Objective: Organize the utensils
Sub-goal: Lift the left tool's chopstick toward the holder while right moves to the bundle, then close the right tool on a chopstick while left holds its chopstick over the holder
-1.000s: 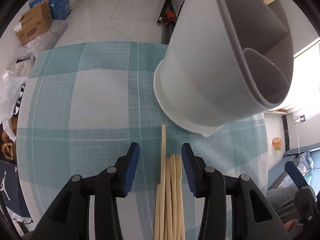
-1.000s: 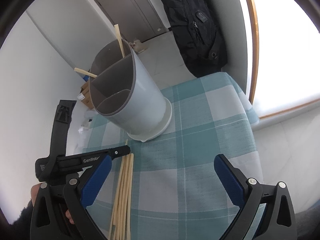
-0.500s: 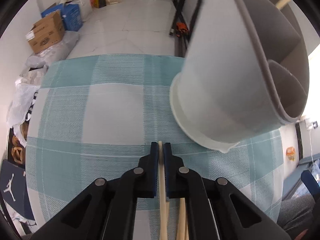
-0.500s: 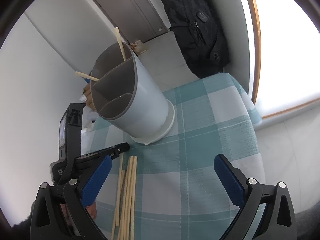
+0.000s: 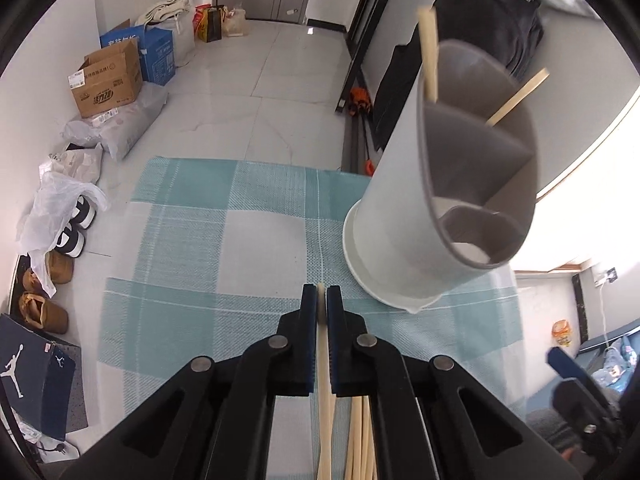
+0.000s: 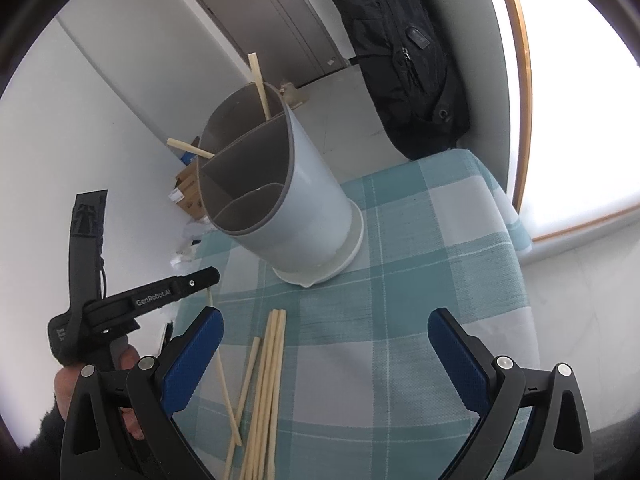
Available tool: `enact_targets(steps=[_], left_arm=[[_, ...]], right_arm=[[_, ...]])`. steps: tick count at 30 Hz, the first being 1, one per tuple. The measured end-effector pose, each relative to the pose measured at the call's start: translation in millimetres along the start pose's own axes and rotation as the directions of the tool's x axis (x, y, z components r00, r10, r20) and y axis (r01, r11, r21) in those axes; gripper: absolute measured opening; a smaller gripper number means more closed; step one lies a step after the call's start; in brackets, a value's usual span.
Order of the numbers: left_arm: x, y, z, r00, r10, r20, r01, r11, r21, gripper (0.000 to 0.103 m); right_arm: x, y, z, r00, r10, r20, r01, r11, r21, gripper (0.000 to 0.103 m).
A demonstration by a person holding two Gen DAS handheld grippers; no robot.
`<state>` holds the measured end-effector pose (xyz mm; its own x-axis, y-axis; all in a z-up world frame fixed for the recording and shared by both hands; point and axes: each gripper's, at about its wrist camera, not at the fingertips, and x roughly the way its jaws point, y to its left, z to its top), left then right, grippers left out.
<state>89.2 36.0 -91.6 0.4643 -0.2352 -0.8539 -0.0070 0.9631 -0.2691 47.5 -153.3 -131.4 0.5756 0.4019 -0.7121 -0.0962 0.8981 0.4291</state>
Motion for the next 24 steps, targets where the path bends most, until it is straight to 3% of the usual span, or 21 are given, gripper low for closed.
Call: enact_targets(steps=[3, 9, 13, 16, 18, 24], left_arm=[[-13.8, 1.4, -2.5, 1.0, -0.026, 0.012, 0.026, 0.999, -0.019, 0.001], [-37.3, 13.3, -5.5, 0.995, -0.077, 0.065, 0.08, 0.995, -0.053, 0.001], [-49.8, 16.8, -8.9, 0.989, -0.109, 0.1, 0.116, 0.991, -0.062, 0.001], [-56.3, 22.8, -11.1, 0.986, -0.124, 0.115, 0.131, 0.99, -0.057, 0.001], [-59.5, 28.3, -12.7, 0.982, -0.144, 0.121, 0.152, 0.986, -0.061, 0.001], [-66.7, 42.5, -15.2, 0.973, -0.191, 0.129, 0.202, 0.976, -0.081, 0.001]], right_arm=[[0.5, 7.4, -3.0, 0.999, 0.037, -0.01, -0.037, 0.999, -0.021, 0.097], [15.4, 29.0, -8.1, 0.989, 0.1, -0.108, -0.105, 0.994, -0.042, 0.063], [28.6, 53.0, -8.7, 0.975, 0.132, -0.18, -0.148, 0.986, -0.076, 0.054], [45.9, 67.3, -7.7, 0.957, 0.161, -0.241, -0.176, 0.984, -0.042, 0.051], [60.9, 75.2, -8.0, 0.943, 0.172, -0.286, -0.185, 0.982, -0.021, 0.043], [108.8, 95.0, -13.6, 0.904, 0.081, -0.42, -0.109, 0.993, -0.044, 0.037]])
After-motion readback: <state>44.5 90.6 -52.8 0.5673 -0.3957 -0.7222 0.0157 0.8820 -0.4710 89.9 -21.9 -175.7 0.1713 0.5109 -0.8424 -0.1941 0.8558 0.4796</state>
